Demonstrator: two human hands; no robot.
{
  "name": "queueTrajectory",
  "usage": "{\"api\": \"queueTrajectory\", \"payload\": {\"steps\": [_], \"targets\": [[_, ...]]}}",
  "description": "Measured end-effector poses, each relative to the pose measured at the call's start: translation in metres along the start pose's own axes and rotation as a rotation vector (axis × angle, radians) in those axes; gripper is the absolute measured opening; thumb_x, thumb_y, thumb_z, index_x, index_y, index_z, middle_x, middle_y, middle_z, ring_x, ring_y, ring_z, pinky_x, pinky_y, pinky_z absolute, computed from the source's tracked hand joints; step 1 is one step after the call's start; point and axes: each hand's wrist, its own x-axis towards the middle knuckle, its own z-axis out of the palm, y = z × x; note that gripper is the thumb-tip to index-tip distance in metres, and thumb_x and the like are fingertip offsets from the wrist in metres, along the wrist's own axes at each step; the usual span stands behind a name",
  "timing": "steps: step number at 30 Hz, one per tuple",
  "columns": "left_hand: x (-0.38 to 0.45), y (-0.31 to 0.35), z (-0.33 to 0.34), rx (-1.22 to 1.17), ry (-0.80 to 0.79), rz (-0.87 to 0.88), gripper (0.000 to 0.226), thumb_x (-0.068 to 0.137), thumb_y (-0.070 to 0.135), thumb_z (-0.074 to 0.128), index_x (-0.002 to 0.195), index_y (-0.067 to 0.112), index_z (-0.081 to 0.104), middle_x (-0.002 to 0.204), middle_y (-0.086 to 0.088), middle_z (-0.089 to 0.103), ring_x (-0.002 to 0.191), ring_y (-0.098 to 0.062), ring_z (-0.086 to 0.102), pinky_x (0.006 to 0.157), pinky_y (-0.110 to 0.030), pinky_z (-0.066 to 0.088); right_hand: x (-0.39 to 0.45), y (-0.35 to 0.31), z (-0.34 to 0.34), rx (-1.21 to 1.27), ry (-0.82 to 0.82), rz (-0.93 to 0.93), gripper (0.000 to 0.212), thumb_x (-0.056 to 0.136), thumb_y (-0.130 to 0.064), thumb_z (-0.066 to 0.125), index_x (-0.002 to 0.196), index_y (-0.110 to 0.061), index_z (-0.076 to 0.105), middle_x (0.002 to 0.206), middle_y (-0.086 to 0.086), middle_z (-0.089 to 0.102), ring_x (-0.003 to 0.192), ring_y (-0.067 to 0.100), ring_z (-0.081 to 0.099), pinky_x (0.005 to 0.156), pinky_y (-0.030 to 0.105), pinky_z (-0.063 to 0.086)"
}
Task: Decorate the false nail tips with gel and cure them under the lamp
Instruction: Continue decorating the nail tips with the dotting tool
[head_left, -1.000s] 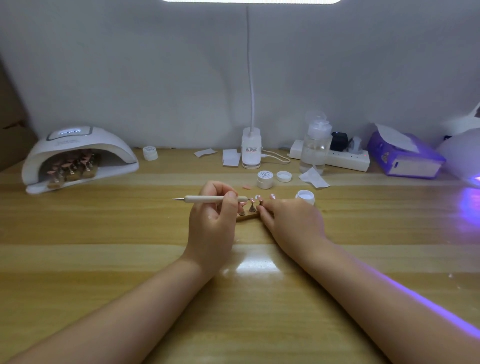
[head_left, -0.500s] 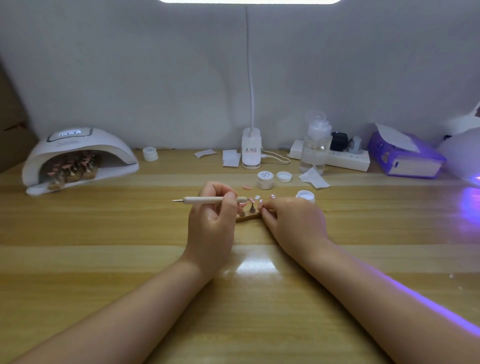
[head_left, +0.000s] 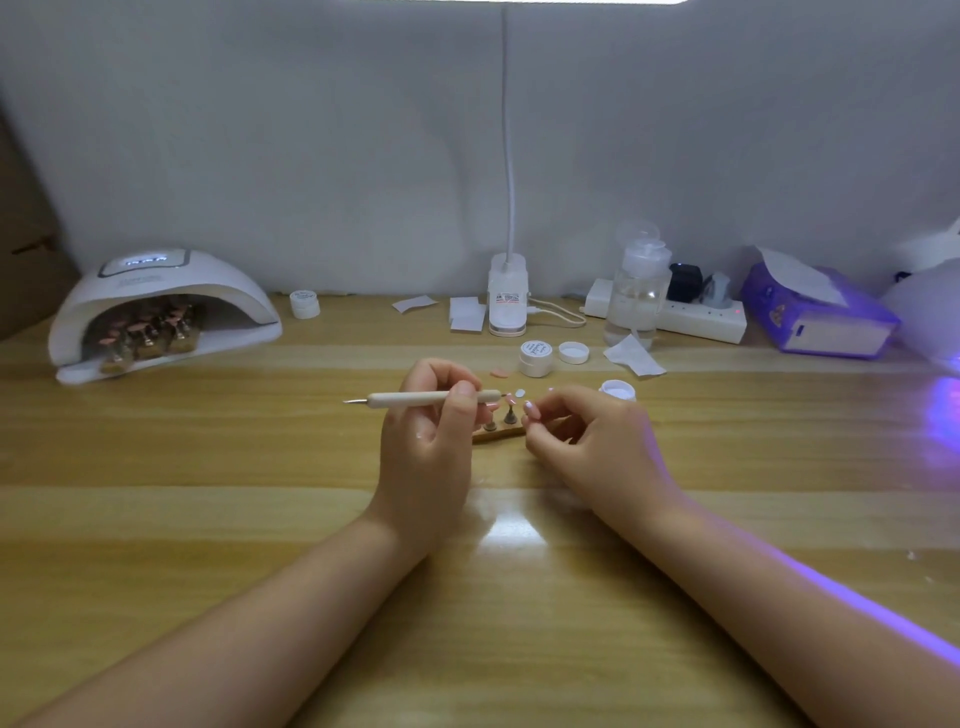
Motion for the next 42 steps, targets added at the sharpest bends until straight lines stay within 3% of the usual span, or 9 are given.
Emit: {"api": "queueTrajectory", "payload": {"steps": [6,11,15,27,34,42], "targets": [[-0.0036,0.0019,0.0006,-0.012,-0.05,0.024,0.016,0.084,0.017,0.043,0.077,0.016,0.058,0.067,0.011,0.064,0.063,-0.002,0.059,0.061,-0.013,0.046,-0.0004,0.0,0.0006,0.04,-0.012,-0.021,0.013,0.079,-0.009,0.069,0.074,-0.021,0.067,0.057,-0.023,0.059,0.057,-0.003,0.056,0.057,0.009,0.041],[-0.0053,0.0014,0.0005,0.02,-0.065,0.022,0.019,0.086,0.018,0.044,0.079,0.018,0.061,0.07,0.011,0.065,0.064,-0.001,0.06,0.062,-0.015,0.047,-0.0001,-0.0007,0.0006,0.038,-0.006,-0.038,0.008,0.081,-0.01,0.069,0.082,-0.018,0.071,0.066,-0.017,0.064,0.062,0.0,0.058,0.06,0.015,0.047],[-0.0052,0.002,0.0004,0.047,-0.062,0.035,0.02,0.087,0.019,0.044,0.079,0.018,0.062,0.071,0.012,0.065,0.065,-0.001,0.06,0.062,-0.015,0.048,0.0004,0.0001,0.0004,0.028,-0.001,-0.063,0.011,0.082,-0.007,0.068,0.081,-0.017,0.072,0.067,-0.018,0.064,0.061,-0.002,0.056,0.059,0.009,0.042],[-0.0063,0.0014,0.0005,0.138,-0.079,0.035,0.019,0.088,0.021,0.044,0.079,0.021,0.061,0.074,0.014,0.066,0.066,-0.005,0.062,0.064,-0.028,0.052,-0.0003,0.0019,0.0005,0.01,0.04,-0.095,0.013,0.081,-0.005,0.069,0.083,-0.017,0.074,0.059,-0.026,0.057,0.059,-0.007,0.054,0.06,0.005,0.038],[-0.0061,0.0012,0.0007,0.156,-0.083,0.033,0.019,0.088,0.022,0.044,0.079,0.022,0.061,0.079,0.004,0.065,0.065,-0.004,0.061,0.065,-0.027,0.052,-0.0005,0.0011,0.0,-0.009,0.028,-0.109,0.012,0.081,-0.005,0.069,0.085,-0.016,0.075,0.064,-0.024,0.058,0.062,-0.007,0.055,0.061,0.005,0.038],[-0.0056,0.0001,0.0003,0.164,-0.086,0.035,0.019,0.088,0.022,0.044,0.079,0.024,0.061,0.072,0.016,0.065,0.065,-0.003,0.061,0.066,-0.03,0.052,-0.0001,0.0,0.0001,-0.027,0.028,-0.125,0.013,0.081,-0.006,0.069,0.087,-0.015,0.075,0.07,-0.024,0.06,0.067,-0.006,0.056,0.063,0.007,0.04]]}}
